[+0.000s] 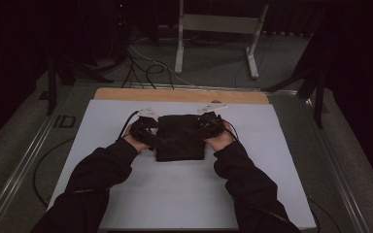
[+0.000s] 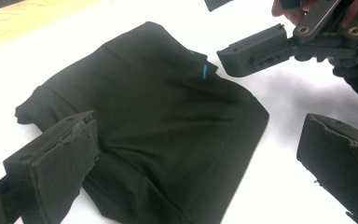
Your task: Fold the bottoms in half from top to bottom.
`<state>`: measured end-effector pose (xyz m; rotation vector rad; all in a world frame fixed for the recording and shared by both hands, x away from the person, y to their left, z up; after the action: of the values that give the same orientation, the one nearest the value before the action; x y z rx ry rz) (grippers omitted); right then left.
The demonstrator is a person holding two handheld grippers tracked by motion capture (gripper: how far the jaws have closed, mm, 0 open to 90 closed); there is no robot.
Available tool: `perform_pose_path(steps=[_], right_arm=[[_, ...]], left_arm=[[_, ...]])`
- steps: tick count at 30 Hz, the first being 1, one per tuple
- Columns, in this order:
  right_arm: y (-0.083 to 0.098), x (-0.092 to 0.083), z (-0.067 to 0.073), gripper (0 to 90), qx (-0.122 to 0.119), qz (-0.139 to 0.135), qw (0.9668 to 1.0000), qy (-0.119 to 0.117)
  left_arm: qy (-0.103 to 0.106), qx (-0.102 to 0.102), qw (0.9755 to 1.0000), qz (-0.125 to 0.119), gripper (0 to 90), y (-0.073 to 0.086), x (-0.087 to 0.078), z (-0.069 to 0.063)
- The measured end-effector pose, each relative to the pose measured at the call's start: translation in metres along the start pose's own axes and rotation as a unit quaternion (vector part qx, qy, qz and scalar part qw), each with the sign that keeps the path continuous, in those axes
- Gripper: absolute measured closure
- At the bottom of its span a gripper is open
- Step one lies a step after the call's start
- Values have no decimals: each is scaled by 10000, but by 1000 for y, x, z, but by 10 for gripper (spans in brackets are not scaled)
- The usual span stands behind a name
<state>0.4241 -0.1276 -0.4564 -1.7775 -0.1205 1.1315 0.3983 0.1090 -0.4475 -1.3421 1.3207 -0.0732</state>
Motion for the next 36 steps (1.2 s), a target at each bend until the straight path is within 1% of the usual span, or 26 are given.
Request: perform_pose_path(steps=[2, 5, 6, 10, 11, 13, 14, 16, 17, 18, 19, 20, 21, 23, 25, 27, 29, 30, 32, 34, 35, 36], right_arm=[[2, -3, 2, 95, -70, 0, 10000, -29], [6, -6, 6, 95, -73, 11, 10000, -65], [8, -8, 6, 95, -133, 9, 9999, -66], [12, -12, 9, 95, -154, -19, 9998, -96], [17, -17, 13, 95, -157, -49, 9997, -192], [21, -19, 17, 95, -169, -46, 9996, -200], [23, -20, 19, 95, -241, -49, 9995, -218], [28, -20, 22, 95, -287, 6, 9993, -219], [30, -21, 23, 95, -307, 15, 9993, -224], [33, -21, 25, 95, -326, 20, 9992, -234], [35, -21, 26, 95, -360, 26, 9991, -225], [37, -22, 28, 95, -357, 40, 9991, -244], [37, -22, 28, 95, -357, 40, 9991, -244], [44, -23, 32, 95, -373, 28, 9988, -323], [48, -24, 36, 95, -356, 2, 9986, -386], [52, -25, 39, 95, -350, -5, 9984, -453], [55, -25, 44, 95, -371, 20, 9981, -485], [57, -25, 45, 95, -460, 37, 9976, -513], [60, -26, 49, 95, -499, 30, 9974, -519], [62, -27, 51, 95, -494, 47, 9972, -553], [65, -29, 54, 95, -530, 9, 9969, -573], [66, -30, 55, 95, -560, 12, 9967, -582]], left_arm=[[15, 9, 10000, 11, 0, 2, -1, -4], [77, 38, 10000, 14, 0, 6, -4, -10], [82, 66, 9999, 40, 0, 7, -4, -11], [121, 103, 9998, 73, 0, 11, -6, -17], [156, 141, 9997, 108, 0, 17, -7, -22], [171, 141, 9997, 126, 0, 21, -8, -24], [171, 141, 9997, 126, 0, 21, -8, -24], [211, 135, 9997, 76, 0, 27, -9, -28], [211, 135, 9997, 76, 0, 27, -9, -28], [173, 191, 9997, 52, 0, 31, -8, -30], [189, 196, 9996, 34, 0, 34, -8, -32], [203, 204, 9996, 83, 0, 36, -7, -33], [203, 204, 9996, 83, 0, 36, -7, -33], [162, 335, 9992, 115, 0, 44, -5, -39], [234, 325, 9992, 93, 0, 49, -4, -42], [324, 331, 9988, 128, 0, 53, -3, -44], [359, 334, 9987, 144, 0, 57, -2, -47], [396, 343, 9985, 143, 0, 59, -2, -48], [373, 397, 9984, 158, 0, 63, -2, -51], [406, 383, 9983, 139, 0, 65, -2, -52], [471, 324, 9983, 112, 0, 68, -3, -54], [491, 341, 9981, 121, 0, 70, -4, -55]])
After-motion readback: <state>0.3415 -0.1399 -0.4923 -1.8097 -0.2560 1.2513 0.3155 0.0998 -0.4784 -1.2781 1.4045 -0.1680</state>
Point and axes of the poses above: each handheld gripper's, and its own axes: x roughly forward along the jaws, y roughly out of its underside, z roughly to its left, the point moved 1 cm from there along x, roughly forward along the jaws, and after that the axes turned 9 degrees about -x, right-handed, at the moved point
